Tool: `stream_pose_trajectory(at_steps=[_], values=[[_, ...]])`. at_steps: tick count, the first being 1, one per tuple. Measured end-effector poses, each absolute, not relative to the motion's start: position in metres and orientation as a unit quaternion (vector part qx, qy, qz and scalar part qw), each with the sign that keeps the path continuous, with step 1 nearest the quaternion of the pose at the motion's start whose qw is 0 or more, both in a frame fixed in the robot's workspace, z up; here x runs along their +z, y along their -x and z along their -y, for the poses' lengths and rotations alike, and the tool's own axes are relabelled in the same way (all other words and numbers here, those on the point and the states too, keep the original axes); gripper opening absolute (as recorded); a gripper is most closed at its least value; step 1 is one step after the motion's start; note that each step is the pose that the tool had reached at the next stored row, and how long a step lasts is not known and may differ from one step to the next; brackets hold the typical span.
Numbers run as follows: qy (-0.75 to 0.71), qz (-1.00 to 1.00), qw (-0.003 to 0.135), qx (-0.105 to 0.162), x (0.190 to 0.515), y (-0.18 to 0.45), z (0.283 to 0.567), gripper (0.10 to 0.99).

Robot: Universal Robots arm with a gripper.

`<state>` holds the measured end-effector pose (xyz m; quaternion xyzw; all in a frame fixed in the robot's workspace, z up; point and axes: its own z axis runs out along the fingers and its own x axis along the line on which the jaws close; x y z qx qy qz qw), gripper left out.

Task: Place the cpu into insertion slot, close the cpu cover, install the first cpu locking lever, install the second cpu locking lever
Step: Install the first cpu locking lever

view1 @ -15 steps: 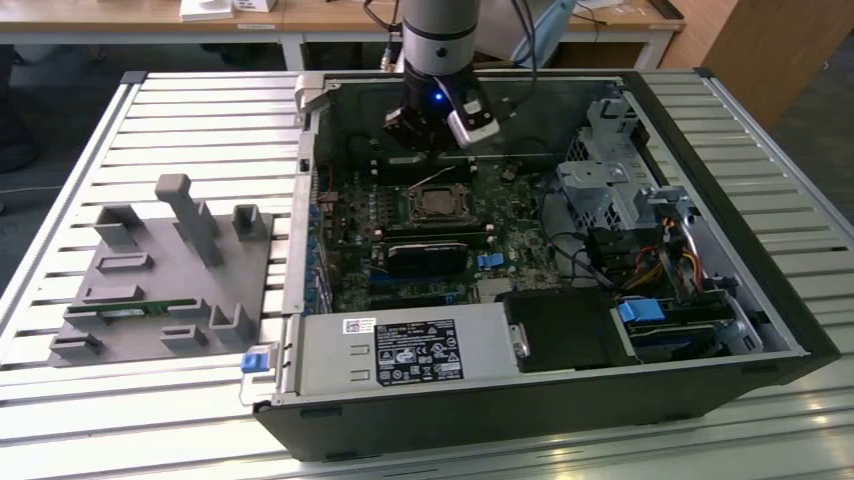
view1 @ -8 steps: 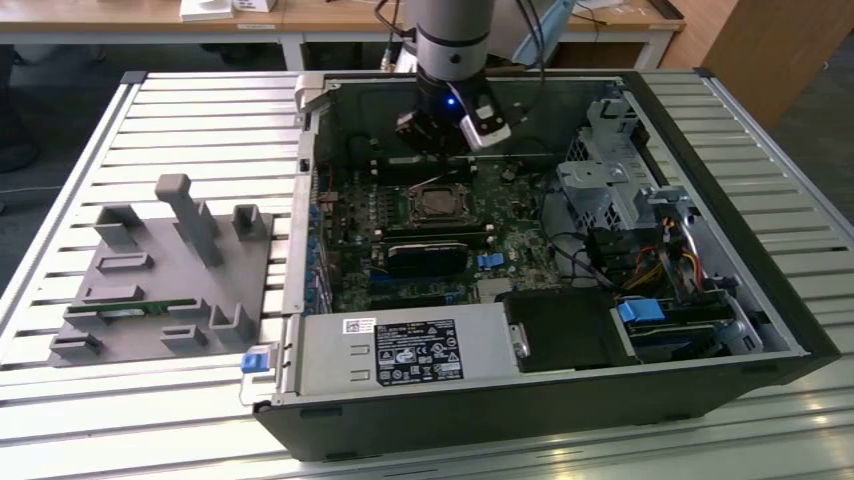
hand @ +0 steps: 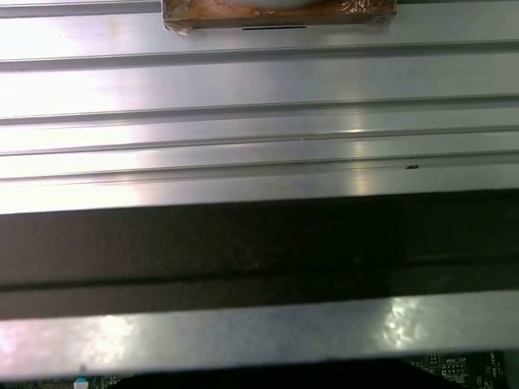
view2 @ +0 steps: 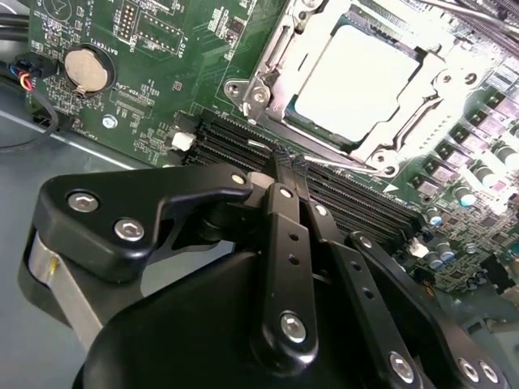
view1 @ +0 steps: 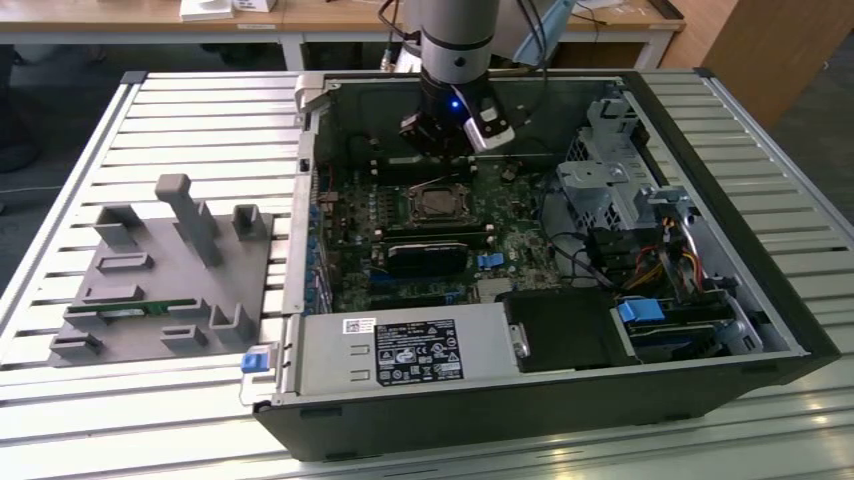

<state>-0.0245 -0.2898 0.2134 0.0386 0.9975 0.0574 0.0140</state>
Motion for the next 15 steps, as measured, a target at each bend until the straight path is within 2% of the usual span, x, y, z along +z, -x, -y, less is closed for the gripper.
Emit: stream_pose_trajectory(at_steps=[15], values=[[-0.039,-0.997,0.014,0.057,0.203,0.023,0.29,0.106]])
